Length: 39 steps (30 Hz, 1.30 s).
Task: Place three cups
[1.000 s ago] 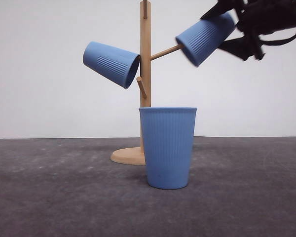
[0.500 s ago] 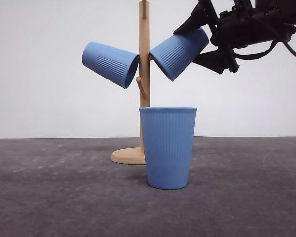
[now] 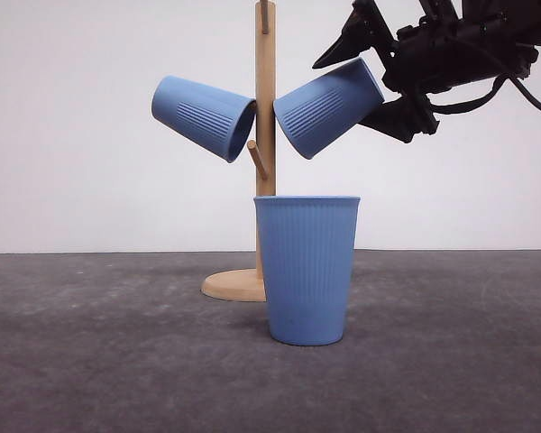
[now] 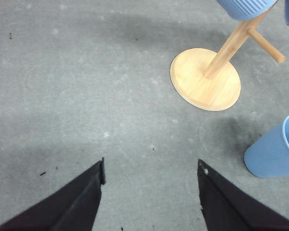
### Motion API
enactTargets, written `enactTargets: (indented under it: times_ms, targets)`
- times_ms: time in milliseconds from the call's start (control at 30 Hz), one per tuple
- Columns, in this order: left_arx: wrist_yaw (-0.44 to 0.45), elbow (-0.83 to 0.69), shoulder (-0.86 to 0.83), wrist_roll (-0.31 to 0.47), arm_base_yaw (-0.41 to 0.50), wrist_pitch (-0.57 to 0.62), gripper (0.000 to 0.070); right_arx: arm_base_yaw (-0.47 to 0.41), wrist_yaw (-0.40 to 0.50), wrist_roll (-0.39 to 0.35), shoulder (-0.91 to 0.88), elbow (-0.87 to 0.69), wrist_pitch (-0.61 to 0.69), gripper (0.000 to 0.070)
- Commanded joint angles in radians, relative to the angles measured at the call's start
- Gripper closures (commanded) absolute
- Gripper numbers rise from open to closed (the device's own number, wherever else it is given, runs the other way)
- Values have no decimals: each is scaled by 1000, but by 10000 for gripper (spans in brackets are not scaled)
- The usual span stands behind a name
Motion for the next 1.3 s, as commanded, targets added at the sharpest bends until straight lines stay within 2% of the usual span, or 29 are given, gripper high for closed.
enactTargets:
  times_ms: [0,167,333,467,667,833,900,1067,1267]
  targets:
    - [-1,5,2,4,-1,9,340,2,-1,-14,14,19,12,113]
    - [-1,5,2,4,-1,9,340,-20,-60,-13,7,19,13,46]
    - [-1,5,2,1,-1,9,340,-61,-99,-20,-27,19,-52,45]
    - [-1,5,2,0,-1,9,340,-95,-119,-82,-94,7,-133,45]
    - [-1,5,2,0,-1,8,340,-142,-121,-263,-277,-50,-405,47]
    - [-1,5,1,7,-1,-2,340,-168,-81,-453,-472,-91,-767,92]
    - [-1,5,1,15,-1,-18,340,-169,-48,-498,-536,-91,-933,92]
    - [-1,5,1,30,-1,-60,340,-153,-6,-486,-630,-91,-1235,93]
    - [0,5,1,30,-1,-65,340,-52,-3,-451,-629,-89,-1352,98]
